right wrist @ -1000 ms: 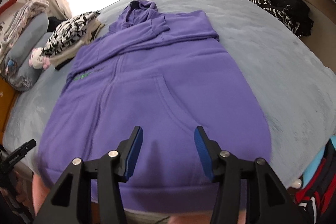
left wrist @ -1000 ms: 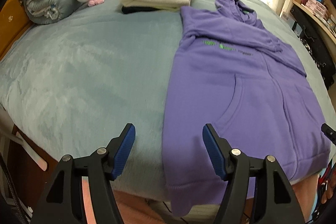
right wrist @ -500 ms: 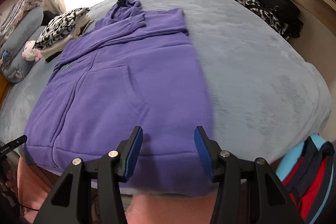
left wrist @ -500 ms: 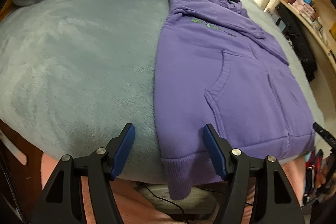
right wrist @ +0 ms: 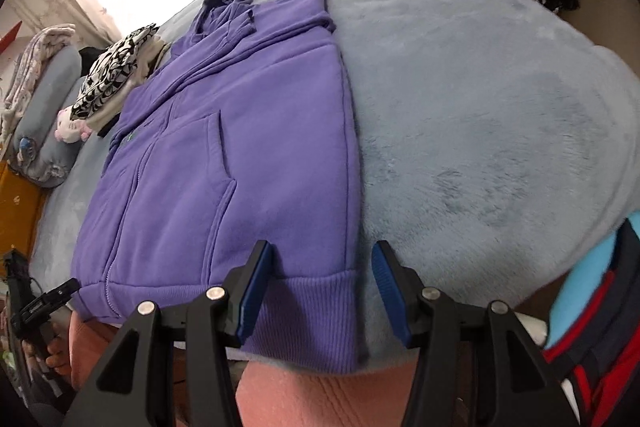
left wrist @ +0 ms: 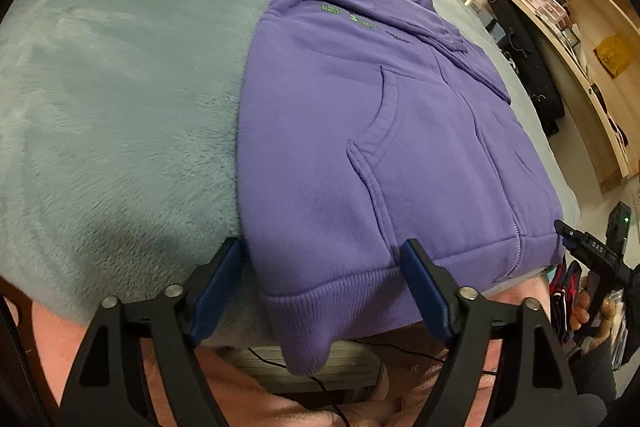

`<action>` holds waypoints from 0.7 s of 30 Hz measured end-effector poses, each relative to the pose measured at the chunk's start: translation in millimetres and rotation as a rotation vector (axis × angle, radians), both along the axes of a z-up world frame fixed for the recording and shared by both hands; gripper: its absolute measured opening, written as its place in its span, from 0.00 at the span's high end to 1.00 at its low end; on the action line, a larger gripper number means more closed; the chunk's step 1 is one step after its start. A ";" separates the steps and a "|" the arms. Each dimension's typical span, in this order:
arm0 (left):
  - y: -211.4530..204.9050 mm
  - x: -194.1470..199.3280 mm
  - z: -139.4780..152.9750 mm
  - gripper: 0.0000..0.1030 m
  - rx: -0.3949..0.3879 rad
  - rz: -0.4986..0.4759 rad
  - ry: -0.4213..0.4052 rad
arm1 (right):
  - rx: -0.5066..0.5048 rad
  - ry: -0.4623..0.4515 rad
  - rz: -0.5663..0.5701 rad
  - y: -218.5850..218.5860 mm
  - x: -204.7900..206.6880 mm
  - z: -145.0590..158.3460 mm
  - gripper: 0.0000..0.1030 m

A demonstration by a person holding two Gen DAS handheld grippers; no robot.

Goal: Fold large clothes
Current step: 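Move both grippers to the ribbed hem and pinch it, then lift the hem with both grippers and fold it toward the hood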

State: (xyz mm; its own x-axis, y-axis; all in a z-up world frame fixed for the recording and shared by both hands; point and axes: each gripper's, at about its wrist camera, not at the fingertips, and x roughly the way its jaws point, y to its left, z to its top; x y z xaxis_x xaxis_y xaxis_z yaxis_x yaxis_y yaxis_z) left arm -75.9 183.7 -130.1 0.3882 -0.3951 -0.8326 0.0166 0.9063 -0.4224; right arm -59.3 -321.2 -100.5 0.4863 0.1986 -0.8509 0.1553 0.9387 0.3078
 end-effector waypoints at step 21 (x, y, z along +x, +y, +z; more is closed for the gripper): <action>-34.2 23.9 23.6 0.91 0.057 0.035 0.001 | 0.061 -0.052 0.042 14.5 8.9 15.8 0.90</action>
